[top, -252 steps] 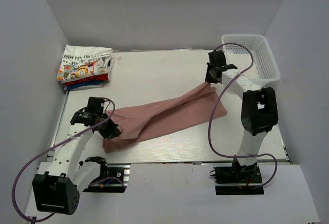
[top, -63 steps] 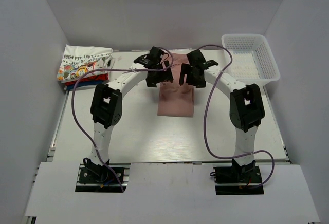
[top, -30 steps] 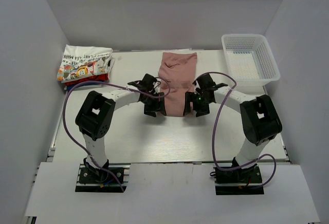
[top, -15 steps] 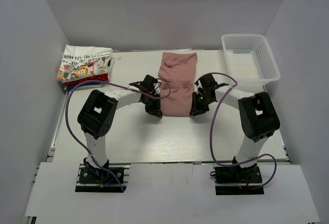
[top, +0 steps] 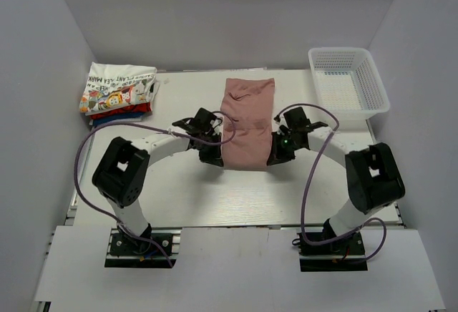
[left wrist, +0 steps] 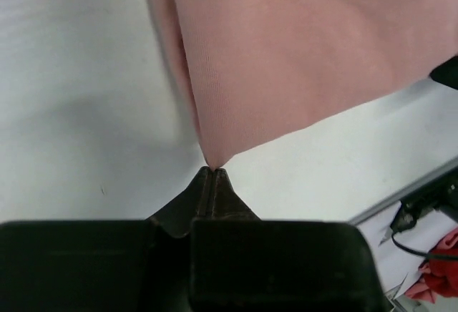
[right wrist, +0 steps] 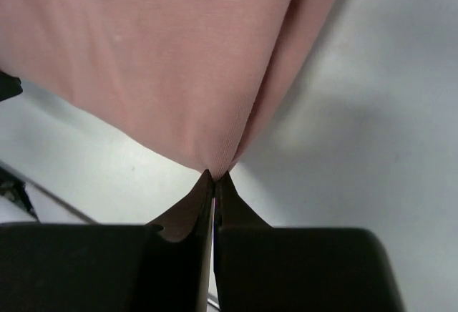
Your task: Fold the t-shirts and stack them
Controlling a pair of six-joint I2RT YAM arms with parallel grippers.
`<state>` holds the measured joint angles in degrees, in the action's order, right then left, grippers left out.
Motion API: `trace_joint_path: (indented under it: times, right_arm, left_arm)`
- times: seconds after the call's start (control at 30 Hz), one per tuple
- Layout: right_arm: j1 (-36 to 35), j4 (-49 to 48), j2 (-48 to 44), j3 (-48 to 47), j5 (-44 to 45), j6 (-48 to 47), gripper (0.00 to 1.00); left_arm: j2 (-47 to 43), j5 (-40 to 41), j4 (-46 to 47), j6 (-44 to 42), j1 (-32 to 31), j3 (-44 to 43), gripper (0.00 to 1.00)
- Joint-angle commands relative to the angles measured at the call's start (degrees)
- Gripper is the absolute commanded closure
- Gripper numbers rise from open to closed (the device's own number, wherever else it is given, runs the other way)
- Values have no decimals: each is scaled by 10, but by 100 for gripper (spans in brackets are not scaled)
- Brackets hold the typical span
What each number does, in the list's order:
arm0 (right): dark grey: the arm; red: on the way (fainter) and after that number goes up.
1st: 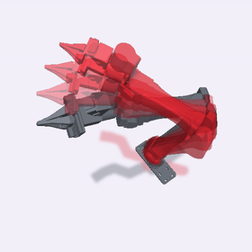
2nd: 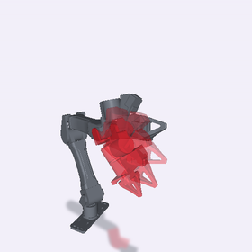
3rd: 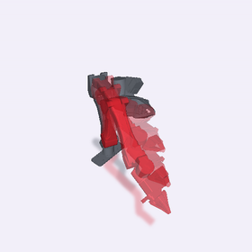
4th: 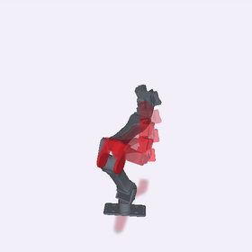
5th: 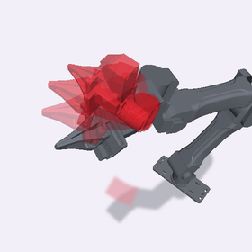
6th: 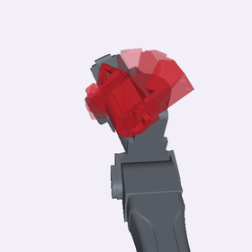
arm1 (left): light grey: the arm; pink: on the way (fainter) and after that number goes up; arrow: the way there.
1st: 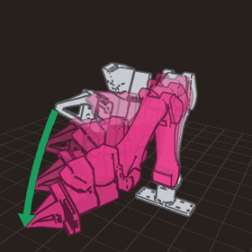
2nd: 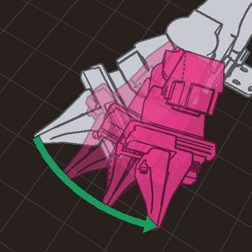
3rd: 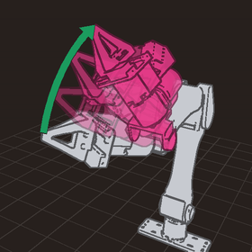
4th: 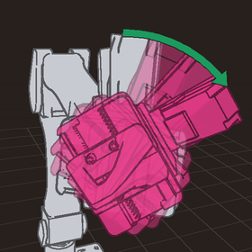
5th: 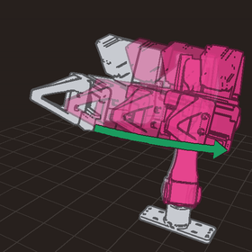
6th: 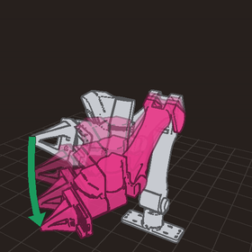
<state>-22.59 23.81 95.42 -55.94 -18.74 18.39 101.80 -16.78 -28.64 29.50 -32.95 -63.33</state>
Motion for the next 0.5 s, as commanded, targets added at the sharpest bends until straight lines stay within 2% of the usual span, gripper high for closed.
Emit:
trace_joint_path:
  times: [0.0, 0.2, 0.33, 0.47]
  right_arm:
    - [-4, 25, -59, 25, -29, -7, 100]
    - [-12, 58, -112, 62, -58, 9, 100]
    - [-21, 119, -181, 35, -65, 11, 100]
    - [-23, 184, -230, -14, -35, 16, 100]
  left_arm:
    - [-62, -3, -23, -5, -13, 3, 100]
    - [-130, -27, -65, 6, -24, 15, 100]
    - [-184, -19, -98, 11, -30, -7, 100]
    - [-212, -19, -143, 22, -30, -37, 100]
